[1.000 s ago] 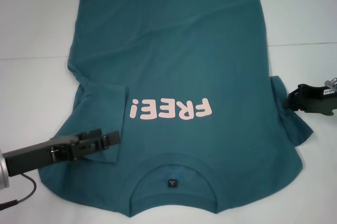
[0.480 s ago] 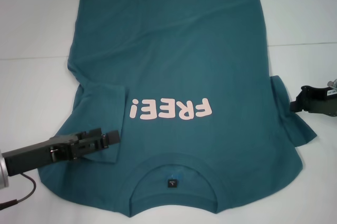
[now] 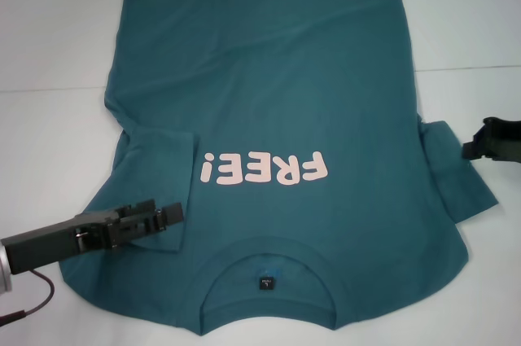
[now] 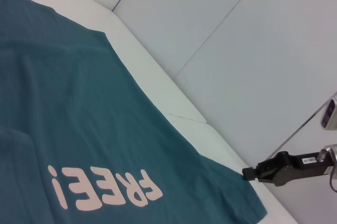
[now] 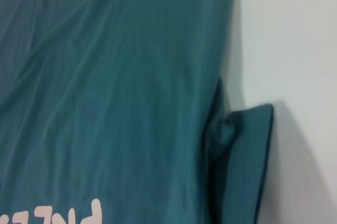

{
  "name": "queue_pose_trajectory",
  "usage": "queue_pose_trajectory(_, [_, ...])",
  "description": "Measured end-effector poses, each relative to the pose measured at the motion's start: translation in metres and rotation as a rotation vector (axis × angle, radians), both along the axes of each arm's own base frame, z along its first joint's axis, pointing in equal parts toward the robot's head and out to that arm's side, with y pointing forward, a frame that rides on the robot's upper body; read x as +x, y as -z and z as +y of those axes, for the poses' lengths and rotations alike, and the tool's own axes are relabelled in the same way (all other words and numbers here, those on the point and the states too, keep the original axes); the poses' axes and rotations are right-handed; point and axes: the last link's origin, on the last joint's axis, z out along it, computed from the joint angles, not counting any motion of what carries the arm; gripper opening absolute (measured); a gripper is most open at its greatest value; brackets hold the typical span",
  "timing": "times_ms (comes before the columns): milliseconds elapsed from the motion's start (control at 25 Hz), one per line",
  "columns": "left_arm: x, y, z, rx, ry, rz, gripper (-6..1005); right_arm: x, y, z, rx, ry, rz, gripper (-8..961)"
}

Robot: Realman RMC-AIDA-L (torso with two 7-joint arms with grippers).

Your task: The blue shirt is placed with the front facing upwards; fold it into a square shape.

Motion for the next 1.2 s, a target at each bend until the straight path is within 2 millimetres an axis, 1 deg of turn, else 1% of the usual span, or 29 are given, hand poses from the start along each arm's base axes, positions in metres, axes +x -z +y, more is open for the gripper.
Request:
queue_pose_trajectory(120, [0.000,0.000,0.000,0.003,-0.002,-0.003,824,0.004,-0.007,-0.003,0.006,0.018,-0.008,5])
queue_pose_trajectory(360, [0.000,-0.001,-0.001,0.003,-0.001,-0.007,825,0.014,-0.026,-0.006,0.062,0.051,-0.046,5])
queue_pose_trajectory(600, [0.000,-0.001,-0.001,0.003,-0.002,-0.010,825,0.014,-0.047,-0.004,0.127,0.049,-0.042,5])
queue_pose_trajectory(760, [-0.001,-0.002,-0.003,0.013,-0.008,-0.023,824,0.010,-0.054,-0.001,0.148,0.038,-0.037,5])
queue_pose_trajectory(880, [-0.002,-0.005,-0.004,0.023,-0.011,-0.037,824,0.003,-0.053,0.001,0.142,0.025,-0.020,6])
queue_pose_trajectory(960, [-0.003,-0.007,-0.004,0.031,-0.016,-0.045,824,-0.005,-0.048,0.003,0.120,0.005,0.005,6])
queue_pose_trajectory(1040, [-0.005,-0.009,-0.005,0.040,-0.022,-0.050,824,-0.017,-0.038,0.004,0.080,-0.026,0.032,6])
queue_pose_trajectory(1080, [-0.005,-0.009,-0.005,0.045,-0.024,-0.053,824,-0.028,-0.029,0.006,0.044,-0.053,0.052,6])
queue_pose_trajectory(1120, [-0.005,-0.010,-0.005,0.046,-0.025,-0.054,825,-0.028,-0.029,0.006,0.044,-0.053,0.052,6])
queue_pose_trajectory(1160, [-0.005,-0.010,-0.005,0.047,-0.025,-0.056,825,-0.039,-0.023,0.009,0.012,-0.080,0.069,6])
queue_pose_trajectory(1200, [-0.005,-0.011,-0.005,0.048,-0.025,-0.058,825,-0.039,-0.023,0.009,0.012,-0.080,0.069,6])
